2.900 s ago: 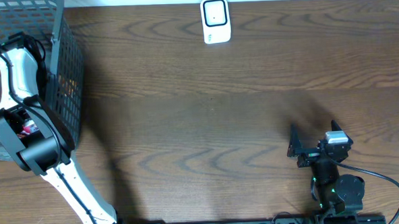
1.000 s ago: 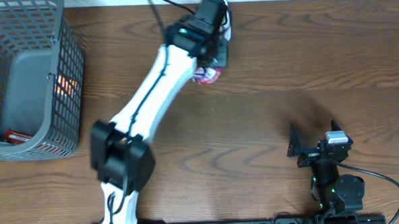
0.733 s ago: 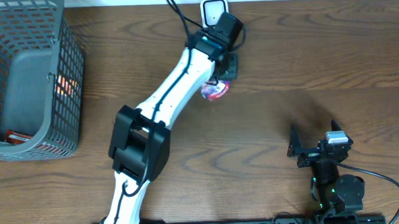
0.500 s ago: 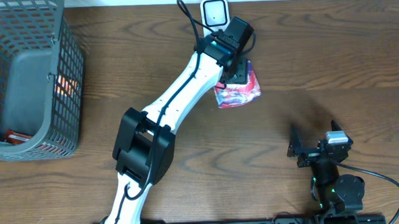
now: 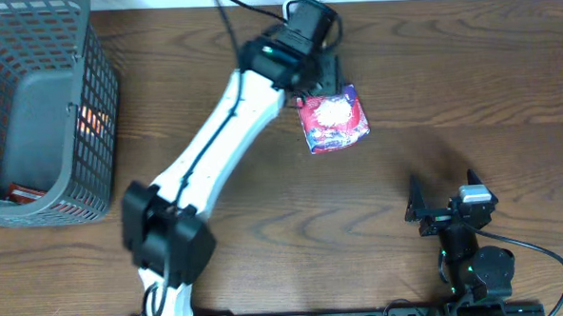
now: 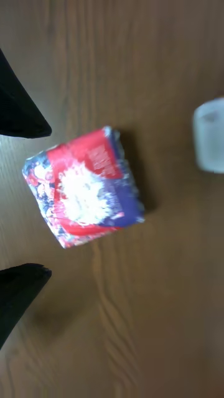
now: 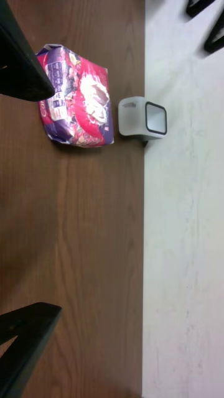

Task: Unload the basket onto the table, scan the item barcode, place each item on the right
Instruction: 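Release the package on the table in front of the scanner, then move the left gripper back into the basket toward the red snack bar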

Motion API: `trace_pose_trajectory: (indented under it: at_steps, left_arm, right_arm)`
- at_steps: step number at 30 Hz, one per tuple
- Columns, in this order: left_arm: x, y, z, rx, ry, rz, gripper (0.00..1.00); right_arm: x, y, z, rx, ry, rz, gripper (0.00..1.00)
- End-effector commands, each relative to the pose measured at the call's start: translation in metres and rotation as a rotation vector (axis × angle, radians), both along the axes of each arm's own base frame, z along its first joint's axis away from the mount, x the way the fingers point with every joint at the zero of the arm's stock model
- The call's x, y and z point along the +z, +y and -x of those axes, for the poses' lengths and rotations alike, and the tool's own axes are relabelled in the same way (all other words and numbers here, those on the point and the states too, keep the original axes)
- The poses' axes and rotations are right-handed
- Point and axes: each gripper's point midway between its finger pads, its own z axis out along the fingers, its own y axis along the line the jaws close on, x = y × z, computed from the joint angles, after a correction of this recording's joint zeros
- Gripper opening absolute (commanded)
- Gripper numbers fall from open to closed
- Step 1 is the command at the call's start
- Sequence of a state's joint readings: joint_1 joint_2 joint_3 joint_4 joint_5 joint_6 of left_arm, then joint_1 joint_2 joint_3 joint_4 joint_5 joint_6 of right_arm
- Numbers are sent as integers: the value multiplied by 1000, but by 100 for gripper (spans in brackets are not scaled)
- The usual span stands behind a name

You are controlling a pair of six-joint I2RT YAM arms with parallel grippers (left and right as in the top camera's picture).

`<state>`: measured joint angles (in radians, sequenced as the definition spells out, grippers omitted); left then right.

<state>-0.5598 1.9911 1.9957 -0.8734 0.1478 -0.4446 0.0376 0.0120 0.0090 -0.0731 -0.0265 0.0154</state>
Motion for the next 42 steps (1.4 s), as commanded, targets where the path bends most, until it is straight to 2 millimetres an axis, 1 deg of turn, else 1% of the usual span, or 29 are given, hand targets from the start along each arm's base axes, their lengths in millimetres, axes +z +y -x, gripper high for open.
trace_pose_trajectory:
  at_steps: [1,5,7,10,14,16,18,21,25,29,33,36,38,40,42]
  left_arm:
    - [20,19,-5,34,-31,13,64]
    - [12,37,-6,70,2,-23,64]
    - [8,50,-8,103,8,-62,64]
    - [6,67,-12,138,7,-99,64]
    - [10,80,-16,138,-4,-113,65]
    - [14,87,-17,149,-11,-113,66]
    - [21,96,-19,147,-29,-119,70]
    - [34,113,-20,164,-54,-119,73]
    - [56,143,-19,225,-87,-105,75]
    - [82,180,-19,306,-137,-87,76]
    - [110,232,-15,421,-194,-73,76]
    - [129,278,-8,526,-235,-71,77]
    - [139,307,-3,595,-256,-73,77]
    - [146,333,4,657,-272,-77,77]
    - [152,368,13,741,-286,-86,77]
  right_arm:
    - [-1,-1,0,-6,1,-13,99]
    - [-1,-1,0,-6,1,-13,99]
    - [-1,-1,0,-6,1,-13,99]
    - [-1,-1,0,-6,1,-13,99]
    - [-1,-1,0,-6,1,-13,99]
    - [-1,-1,0,-6,1,-13,99]
    - [-1,-1,0,-6,1,-13,99]
    - [-1,-1,0,-6,1,-13,99]
    - [-1,-1,0,-6,1,-13,99]
    - [-1,-1,0,-6,1,-13,99]
    - [-1,-1,0,-6,1,-13,99]
    - [-1,-1,0,-6,1,-13,99]
    - [-1,-1,0,-6,1,-13,99]
    - [-1,-1,0,-6,1,-13,99]
    - [-1,-1,0,-6,1,-13,99]
